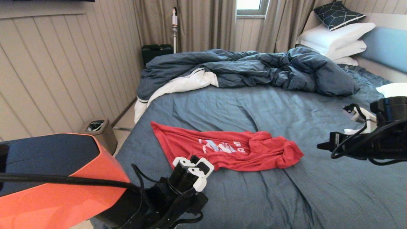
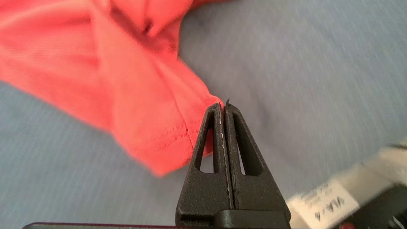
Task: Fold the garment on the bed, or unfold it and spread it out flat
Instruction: Unford the red T-shirt
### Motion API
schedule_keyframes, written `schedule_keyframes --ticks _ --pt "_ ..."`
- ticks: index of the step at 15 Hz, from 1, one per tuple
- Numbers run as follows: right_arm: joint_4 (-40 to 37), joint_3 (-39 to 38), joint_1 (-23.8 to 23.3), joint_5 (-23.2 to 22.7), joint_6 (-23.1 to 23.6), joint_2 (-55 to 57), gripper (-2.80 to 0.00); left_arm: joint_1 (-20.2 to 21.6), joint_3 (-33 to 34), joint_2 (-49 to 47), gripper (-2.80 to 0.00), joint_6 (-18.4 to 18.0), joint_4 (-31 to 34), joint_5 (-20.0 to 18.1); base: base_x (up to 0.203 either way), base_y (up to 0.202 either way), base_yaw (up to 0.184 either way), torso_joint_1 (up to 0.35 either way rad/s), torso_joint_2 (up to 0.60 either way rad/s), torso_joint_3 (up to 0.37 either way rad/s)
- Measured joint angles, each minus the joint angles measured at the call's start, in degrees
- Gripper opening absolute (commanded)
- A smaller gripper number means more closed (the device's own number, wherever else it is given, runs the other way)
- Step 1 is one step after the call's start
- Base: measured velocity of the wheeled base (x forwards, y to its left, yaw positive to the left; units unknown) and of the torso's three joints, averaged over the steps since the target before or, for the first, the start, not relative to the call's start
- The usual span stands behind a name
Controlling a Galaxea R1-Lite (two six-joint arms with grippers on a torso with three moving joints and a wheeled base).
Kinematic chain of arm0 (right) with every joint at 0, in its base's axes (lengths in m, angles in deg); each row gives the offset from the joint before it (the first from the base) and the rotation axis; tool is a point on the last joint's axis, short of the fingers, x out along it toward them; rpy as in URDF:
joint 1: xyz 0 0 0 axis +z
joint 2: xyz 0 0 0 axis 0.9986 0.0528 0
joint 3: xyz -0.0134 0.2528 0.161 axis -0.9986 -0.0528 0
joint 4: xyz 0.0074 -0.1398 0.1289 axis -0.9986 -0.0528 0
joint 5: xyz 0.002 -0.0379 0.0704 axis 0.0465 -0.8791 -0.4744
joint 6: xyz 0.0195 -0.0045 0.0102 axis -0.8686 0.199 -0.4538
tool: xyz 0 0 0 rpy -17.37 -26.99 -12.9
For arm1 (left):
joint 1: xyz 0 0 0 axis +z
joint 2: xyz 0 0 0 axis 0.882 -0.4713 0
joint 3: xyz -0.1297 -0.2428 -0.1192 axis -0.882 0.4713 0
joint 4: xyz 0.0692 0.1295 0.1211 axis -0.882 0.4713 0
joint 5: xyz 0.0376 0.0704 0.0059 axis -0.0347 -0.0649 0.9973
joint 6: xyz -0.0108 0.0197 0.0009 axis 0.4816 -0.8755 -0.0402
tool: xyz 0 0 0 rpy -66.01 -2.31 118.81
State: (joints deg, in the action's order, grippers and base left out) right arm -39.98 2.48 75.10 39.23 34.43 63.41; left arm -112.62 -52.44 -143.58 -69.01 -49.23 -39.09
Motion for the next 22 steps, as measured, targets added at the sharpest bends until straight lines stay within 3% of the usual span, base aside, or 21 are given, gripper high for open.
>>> schedule_keyframes --ticks 10,17,18,22 --pt "0.0 0.0 -0.05 0.0 0.0 0.18 -2.8 -18.96 22.08 14.16 -2.8 0.99 -0.42 2.76 0.0 0.0 0.0 0.0 0.0 0.0" --pt "0.0 0.02 -0.02 0.09 0.04 0.71 -2.8 -20.32 28.15 15.19 -2.8 1.28 -2.75 2.7 0.0 0.0 0.0 0.0 0.0 0.0" --pt "0.01 0.02 0.05 0.06 0.09 0.74 -2.8 -20.3 28.49 15.05 0.0 1.3 -3.69 2.68 0.0 0.0 0.0 0.0 0.0 0.0" --pt "0.01 0.02 0.09 0.09 0.09 0.9 -2.8 -20.29 28.39 14.03 0.0 1.15 -7.97 3.54 0.0 0.0 0.0 0.0 0.0 0.0"
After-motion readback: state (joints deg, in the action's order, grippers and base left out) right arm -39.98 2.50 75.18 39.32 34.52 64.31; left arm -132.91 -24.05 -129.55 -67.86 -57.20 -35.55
